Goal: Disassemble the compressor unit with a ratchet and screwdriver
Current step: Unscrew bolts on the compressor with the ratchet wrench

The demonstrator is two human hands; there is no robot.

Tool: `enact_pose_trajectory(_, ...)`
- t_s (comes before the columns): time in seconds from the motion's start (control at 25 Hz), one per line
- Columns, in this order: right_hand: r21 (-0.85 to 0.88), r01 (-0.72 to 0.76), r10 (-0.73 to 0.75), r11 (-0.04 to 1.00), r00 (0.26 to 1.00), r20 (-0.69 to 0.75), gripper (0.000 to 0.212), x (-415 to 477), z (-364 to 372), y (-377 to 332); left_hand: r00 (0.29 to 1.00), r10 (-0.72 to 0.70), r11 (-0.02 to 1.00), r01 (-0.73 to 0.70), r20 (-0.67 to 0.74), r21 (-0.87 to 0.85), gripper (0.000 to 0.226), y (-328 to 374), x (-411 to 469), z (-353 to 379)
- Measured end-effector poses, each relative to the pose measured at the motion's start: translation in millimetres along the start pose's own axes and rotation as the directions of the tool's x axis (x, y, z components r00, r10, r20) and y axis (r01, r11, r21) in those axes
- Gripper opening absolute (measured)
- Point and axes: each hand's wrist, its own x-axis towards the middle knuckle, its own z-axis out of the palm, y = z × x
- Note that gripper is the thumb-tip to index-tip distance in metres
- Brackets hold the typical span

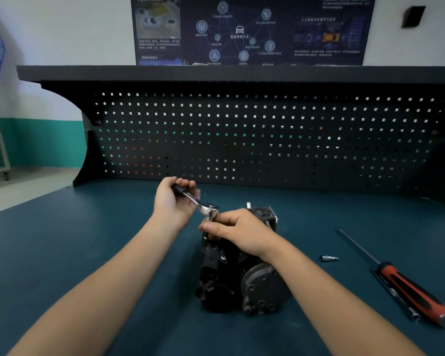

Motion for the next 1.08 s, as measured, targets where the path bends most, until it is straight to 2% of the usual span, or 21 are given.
enact_pose_trajectory(0.12, -0.053, -0.013, 0.014, 0.998, 1.000, 0.010, 0.019, 0.0, 1.0, 0.0, 0.996, 0.060, 0.995, -0.065, -0.067, -0.078, 0.031, 2.5, -9.6, -8.2)
enact_pose_trajectory(0.32, -0.111, 0.012, -0.008, 0.994, 0.999, 0.034, 0.021, -2.7, 2.9, -2.5, 0.972, 0.226, 0.969, -0.218, -0.059, 0.115, 0.022, 20.3, -64.1, -21.7)
enact_pose_trajectory(0.44, -0.084, 0.026, -0.022, 0.996, 0.999, 0.050, 0.017, -6.3, 2.7, -3.3, 0.944, 0.331, 0.924, -0.325, 0.004, 0.203, 0.009, 11.8, -109.1, -29.9)
enact_pose_trajectory(0.52, -0.031, 0.047, -0.045, 0.998, 0.996, 0.072, 0.010, -8.4, 2.4, -5.9, 0.938, 0.345, 0.909, -0.342, 0.031, 0.238, 0.007, 6.2, -131.0, -35.6)
enact_pose_trajectory(0.68, 0.076, 0.063, -0.068, 0.995, 0.996, 0.057, 0.013, -8.1, -3.3, -5.3, 0.919, 0.391, 0.872, -0.387, 0.051, 0.301, 0.014, 11.0, -112.0, -32.0)
enact_pose_trajectory(0.76, 0.088, 0.049, -0.055, 0.995, 0.996, 0.065, 0.015, -6.1, -3.0, -4.7, 0.941, 0.338, 0.903, -0.329, 0.016, 0.277, 0.020, 18.3, -77.0, -25.7)
enact_pose_trajectory(0.84, 0.085, 0.042, -0.047, 0.996, 0.997, 0.059, 0.014, -4.6, -1.3, -4.1, 0.984, 0.174, 0.954, -0.161, -0.029, 0.253, 0.028, 19.5, -40.0, -18.2)
enact_pose_trajectory(0.92, 0.066, 0.047, -0.051, 0.997, 0.997, 0.050, 0.013, -4.0, -1.1, -3.4, 0.998, 0.030, 0.959, -0.014, -0.052, 0.284, 0.033, 9.6, -12.5, -10.9)
enact_pose_trajectory(1.0, 0.034, 0.055, -0.056, 0.998, 0.997, 0.046, 0.014, -3.9, -0.6, -2.6, 0.998, -0.008, 0.958, 0.026, -0.061, 0.287, 0.033, -3.2, 2.0, -6.5)
enact_pose_trajectory(1.08, 0.025, 0.055, -0.056, 0.998, 0.998, 0.027, 0.016, -4.3, 0.4, -1.6, 0.998, 0.036, 0.981, -0.024, -0.060, 0.191, 0.032, -7.5, -0.2, -6.3)
